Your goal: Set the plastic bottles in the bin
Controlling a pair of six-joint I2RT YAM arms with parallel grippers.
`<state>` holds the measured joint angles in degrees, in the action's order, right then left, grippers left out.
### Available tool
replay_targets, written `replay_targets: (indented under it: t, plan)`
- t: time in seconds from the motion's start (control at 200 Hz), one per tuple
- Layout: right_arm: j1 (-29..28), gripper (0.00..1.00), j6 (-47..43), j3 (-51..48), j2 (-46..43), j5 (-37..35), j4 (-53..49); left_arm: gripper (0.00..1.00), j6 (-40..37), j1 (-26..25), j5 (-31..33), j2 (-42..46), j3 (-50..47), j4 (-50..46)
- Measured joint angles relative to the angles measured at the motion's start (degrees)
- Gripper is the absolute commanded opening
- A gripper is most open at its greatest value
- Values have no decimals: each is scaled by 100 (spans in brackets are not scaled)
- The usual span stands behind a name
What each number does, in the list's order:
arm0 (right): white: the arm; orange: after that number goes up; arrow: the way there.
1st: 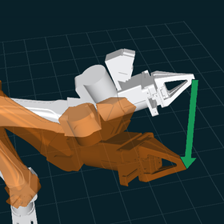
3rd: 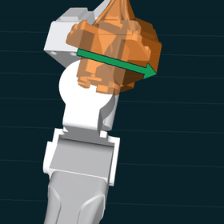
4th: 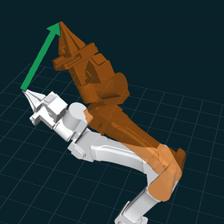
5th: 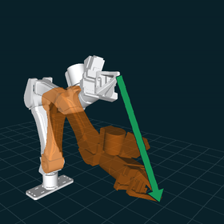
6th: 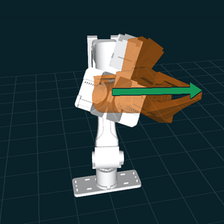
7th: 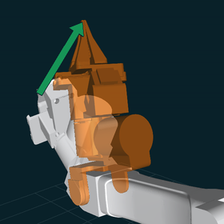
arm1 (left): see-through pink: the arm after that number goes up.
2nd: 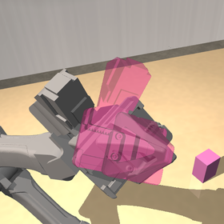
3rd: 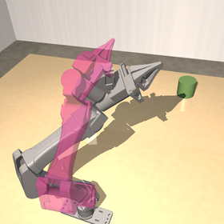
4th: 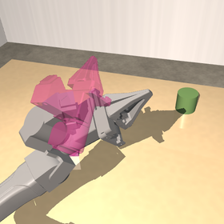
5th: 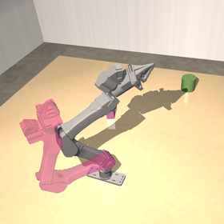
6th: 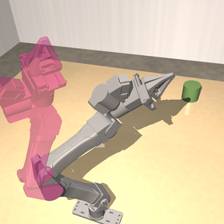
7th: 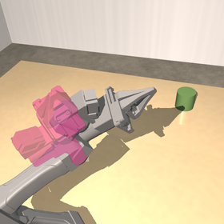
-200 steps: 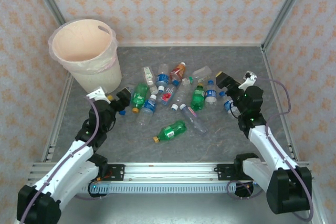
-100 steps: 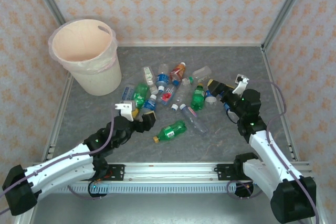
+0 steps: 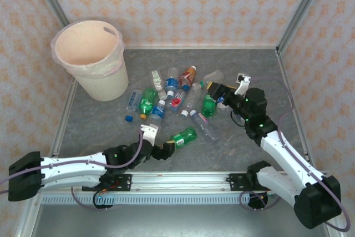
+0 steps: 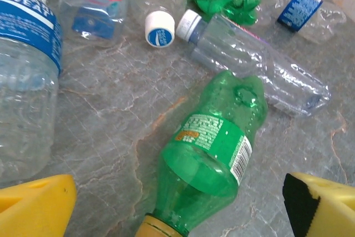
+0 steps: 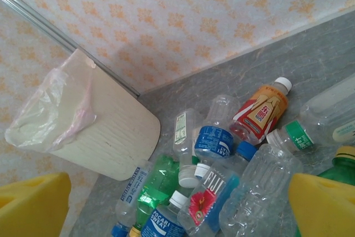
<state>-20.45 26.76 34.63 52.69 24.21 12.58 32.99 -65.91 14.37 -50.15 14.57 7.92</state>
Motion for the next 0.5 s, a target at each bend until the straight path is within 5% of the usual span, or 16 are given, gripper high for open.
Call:
replay_targets:
  t: [0.095, 0.501]
  plan:
    - [-87, 100, 0, 0, 52, -85, -46, 85, -2, -48, -42, -249, -4, 155]
    - [-177, 100, -46, 22, 83, -240, -234, 79, -271, -181, -350, -1932, 271, 354]
